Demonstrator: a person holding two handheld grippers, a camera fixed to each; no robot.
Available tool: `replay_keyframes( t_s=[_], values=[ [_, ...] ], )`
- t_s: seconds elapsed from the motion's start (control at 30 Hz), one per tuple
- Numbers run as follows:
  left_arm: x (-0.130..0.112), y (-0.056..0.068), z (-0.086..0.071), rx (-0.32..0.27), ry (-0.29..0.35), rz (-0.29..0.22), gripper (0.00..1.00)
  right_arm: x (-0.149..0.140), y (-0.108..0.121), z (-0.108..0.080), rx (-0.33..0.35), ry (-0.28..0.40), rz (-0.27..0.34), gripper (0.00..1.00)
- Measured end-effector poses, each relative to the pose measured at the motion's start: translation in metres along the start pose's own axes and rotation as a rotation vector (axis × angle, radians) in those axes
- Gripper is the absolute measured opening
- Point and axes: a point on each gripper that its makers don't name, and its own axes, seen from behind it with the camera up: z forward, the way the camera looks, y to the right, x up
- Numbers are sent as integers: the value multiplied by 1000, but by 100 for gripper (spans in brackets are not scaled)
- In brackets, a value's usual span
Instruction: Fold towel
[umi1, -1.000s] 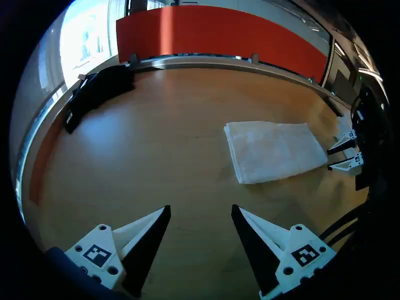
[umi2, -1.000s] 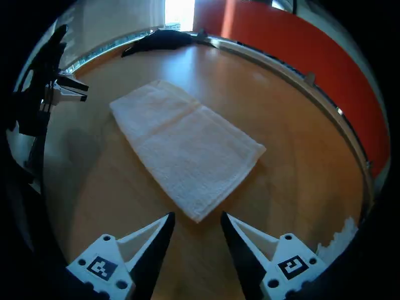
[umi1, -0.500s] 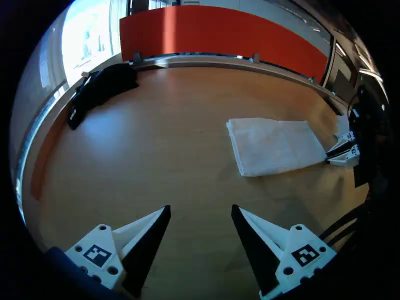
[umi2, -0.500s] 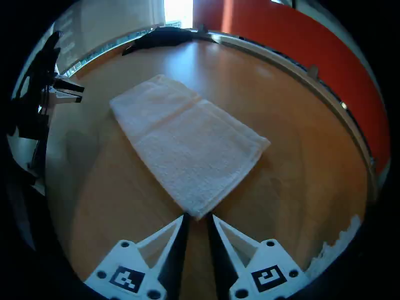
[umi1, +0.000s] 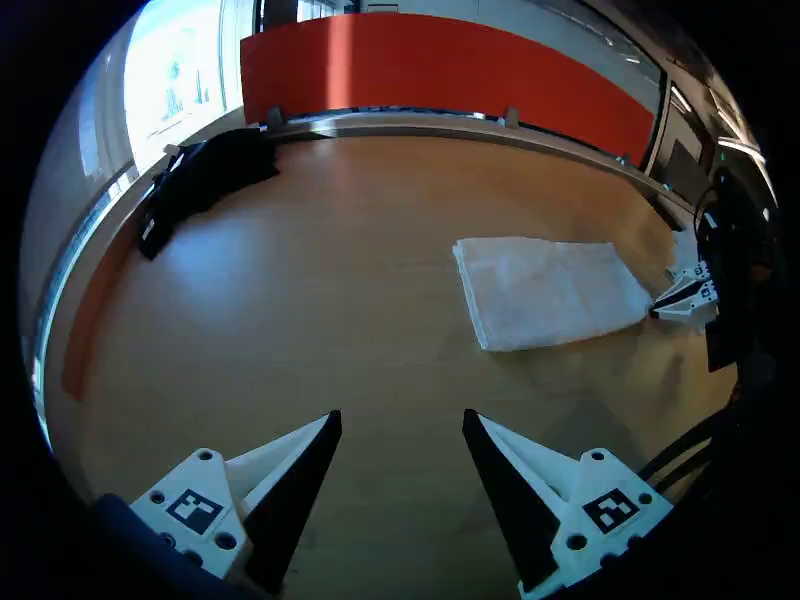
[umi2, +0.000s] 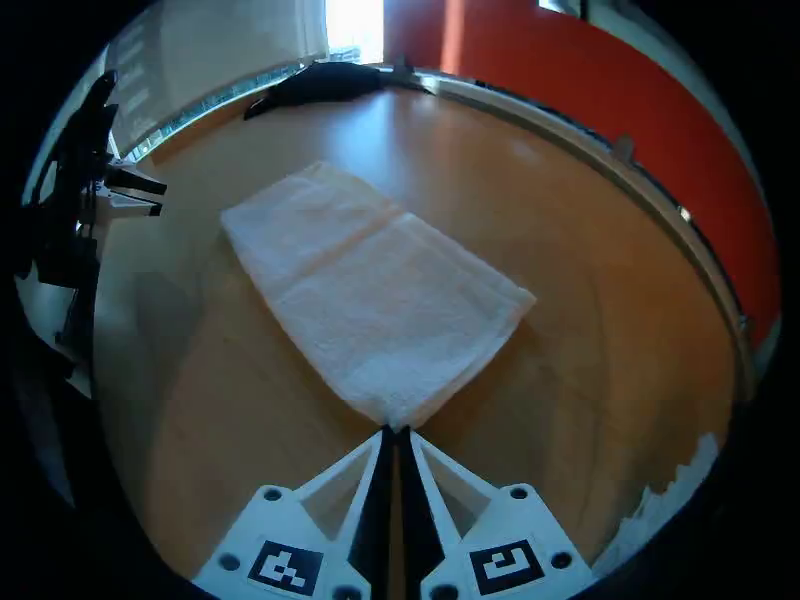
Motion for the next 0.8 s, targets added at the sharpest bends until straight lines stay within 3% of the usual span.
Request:
replay_keyframes(
  t_s=[0.17,0.47,0.8],
  values=[
    [2,-3,-4,3,7,-3,90,20,3,-12,-23,23,-30,4],
    [8,-13,-12,13,27,-33,89,80,0,-27,-59,81,-146,4],
    [17,-19,-20,17,49,-43,90,144,-14,-36,-37,149,-246,4]
  ],
)
